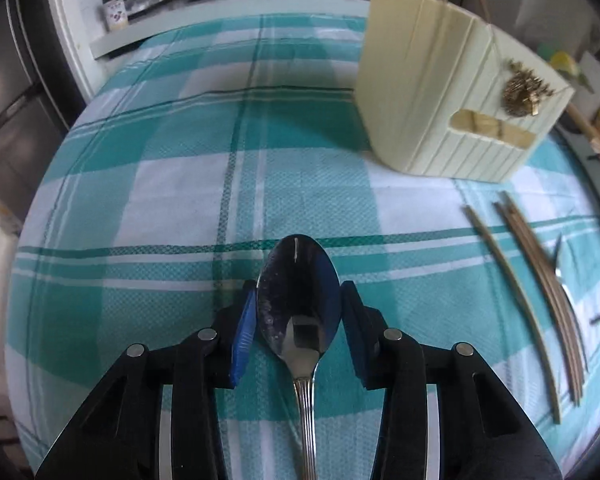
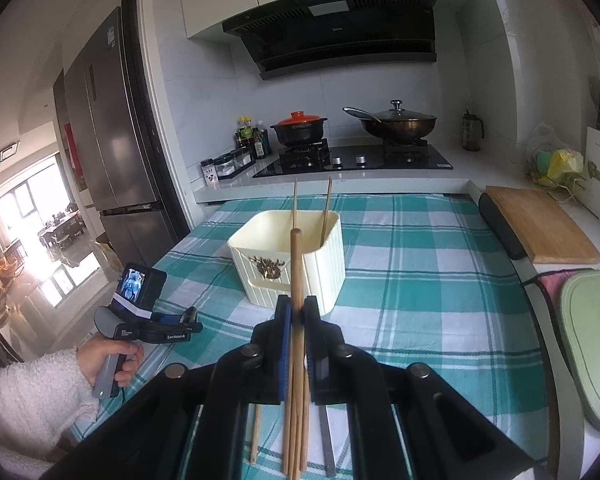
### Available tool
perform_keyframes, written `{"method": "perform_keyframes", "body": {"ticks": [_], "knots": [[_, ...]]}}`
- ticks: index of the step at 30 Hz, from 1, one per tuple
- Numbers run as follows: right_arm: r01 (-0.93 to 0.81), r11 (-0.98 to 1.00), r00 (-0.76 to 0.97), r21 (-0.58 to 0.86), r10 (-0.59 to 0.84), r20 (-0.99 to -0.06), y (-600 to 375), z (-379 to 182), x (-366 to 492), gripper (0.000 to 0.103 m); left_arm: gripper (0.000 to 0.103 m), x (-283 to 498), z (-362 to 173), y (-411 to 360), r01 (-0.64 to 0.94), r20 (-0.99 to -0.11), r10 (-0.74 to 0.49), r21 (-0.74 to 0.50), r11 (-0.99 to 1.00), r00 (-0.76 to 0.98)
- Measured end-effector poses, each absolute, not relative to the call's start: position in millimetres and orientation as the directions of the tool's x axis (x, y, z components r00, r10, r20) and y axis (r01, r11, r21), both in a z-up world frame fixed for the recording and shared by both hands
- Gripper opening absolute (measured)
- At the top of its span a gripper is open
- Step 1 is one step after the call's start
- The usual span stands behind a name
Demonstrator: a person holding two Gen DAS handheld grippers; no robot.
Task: Organize utensils
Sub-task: 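Lower the chopstick toward the caddy with the right tool while the left tool holds the spoon, then lower the spoon and chopstick into the caddy and open both tools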
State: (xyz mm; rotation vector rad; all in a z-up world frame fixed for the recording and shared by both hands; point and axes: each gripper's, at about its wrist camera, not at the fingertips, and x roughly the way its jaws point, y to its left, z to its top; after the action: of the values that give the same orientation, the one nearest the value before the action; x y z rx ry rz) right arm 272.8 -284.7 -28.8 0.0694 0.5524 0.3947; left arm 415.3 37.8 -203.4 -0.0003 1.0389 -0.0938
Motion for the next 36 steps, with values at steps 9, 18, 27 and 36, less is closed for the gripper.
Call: {"method": "perform_keyframes", "body": {"ticks": [9,18,27,36], "knots": [[-0.353,0.924,0.793,0.145,0.378,-0.477,-282.0,-15.4,280.5,0.007,0.041,322.4,-93.4,44.2,0.185,-0.626,-0.214,-0.112,0.976,0.750],[-0.362,0.923,0.791,0.129,0.377,-0.482,-268.3,-8.6,275.5,0.007,0.041,285.5,-40.7,54.1,0.220,-0.483,-0.279,-0.176,0.960,0.830],[-0.384,0.920,0.784,0.078,0.369,-0.499,-251.0,9.7,306.8,0.007,0.041,327.9,8.5,53.4,0.279,-0.478,-0.356,-0.226,0.933,0.803],[-0.386,0.922,0.878,0.017,0.373,-0.300,-230.6,78.3,374.5,0.007,0.041,395.3,100.6,25.4,0.301,-0.324,-0.348,-0.187,0.935,0.880]]}}
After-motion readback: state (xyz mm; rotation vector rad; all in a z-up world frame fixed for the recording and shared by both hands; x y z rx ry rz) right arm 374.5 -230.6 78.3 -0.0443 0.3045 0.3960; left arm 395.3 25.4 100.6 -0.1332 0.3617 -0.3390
